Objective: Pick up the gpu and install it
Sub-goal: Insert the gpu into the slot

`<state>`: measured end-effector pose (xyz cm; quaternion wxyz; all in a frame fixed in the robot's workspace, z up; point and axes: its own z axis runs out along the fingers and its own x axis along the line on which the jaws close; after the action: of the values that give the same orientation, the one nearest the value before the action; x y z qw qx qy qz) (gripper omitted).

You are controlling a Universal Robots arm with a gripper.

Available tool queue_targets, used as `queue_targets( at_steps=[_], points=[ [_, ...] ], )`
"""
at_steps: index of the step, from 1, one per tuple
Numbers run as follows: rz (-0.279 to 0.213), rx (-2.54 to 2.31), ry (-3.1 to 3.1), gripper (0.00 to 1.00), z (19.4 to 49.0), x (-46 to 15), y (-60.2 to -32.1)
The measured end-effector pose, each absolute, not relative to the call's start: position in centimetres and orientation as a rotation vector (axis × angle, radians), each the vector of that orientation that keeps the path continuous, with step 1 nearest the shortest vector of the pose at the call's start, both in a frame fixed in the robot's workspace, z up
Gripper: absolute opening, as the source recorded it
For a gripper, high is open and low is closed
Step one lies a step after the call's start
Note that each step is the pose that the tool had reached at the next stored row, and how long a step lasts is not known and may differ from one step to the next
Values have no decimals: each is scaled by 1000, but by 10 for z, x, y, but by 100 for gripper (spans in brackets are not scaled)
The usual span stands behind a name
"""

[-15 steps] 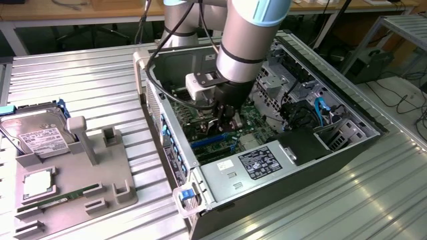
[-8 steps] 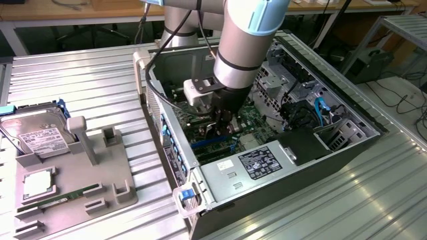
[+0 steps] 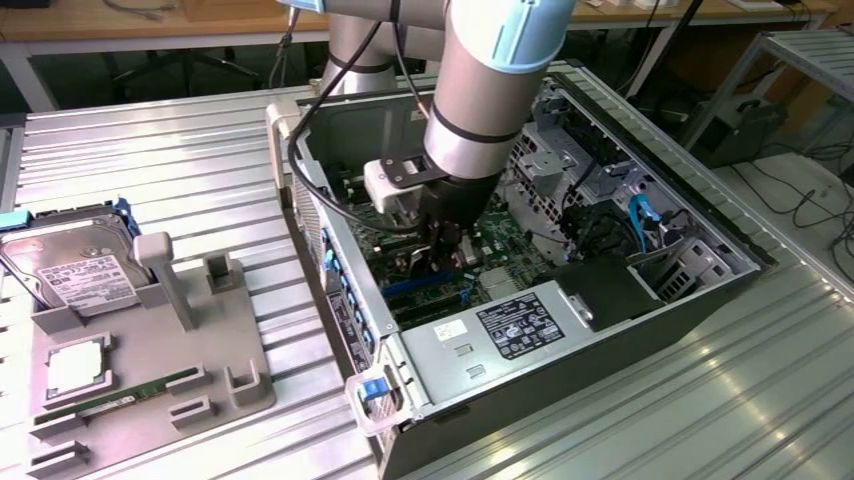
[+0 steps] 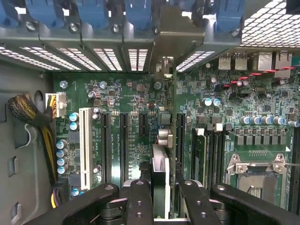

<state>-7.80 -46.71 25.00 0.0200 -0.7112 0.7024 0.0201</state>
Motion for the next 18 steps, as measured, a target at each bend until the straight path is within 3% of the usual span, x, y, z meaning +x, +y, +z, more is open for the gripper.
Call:
queue_targets(
  at_steps=[18],
  points=[
    [62, -2206, 2179, 27, 245, -78, -467]
  ],
)
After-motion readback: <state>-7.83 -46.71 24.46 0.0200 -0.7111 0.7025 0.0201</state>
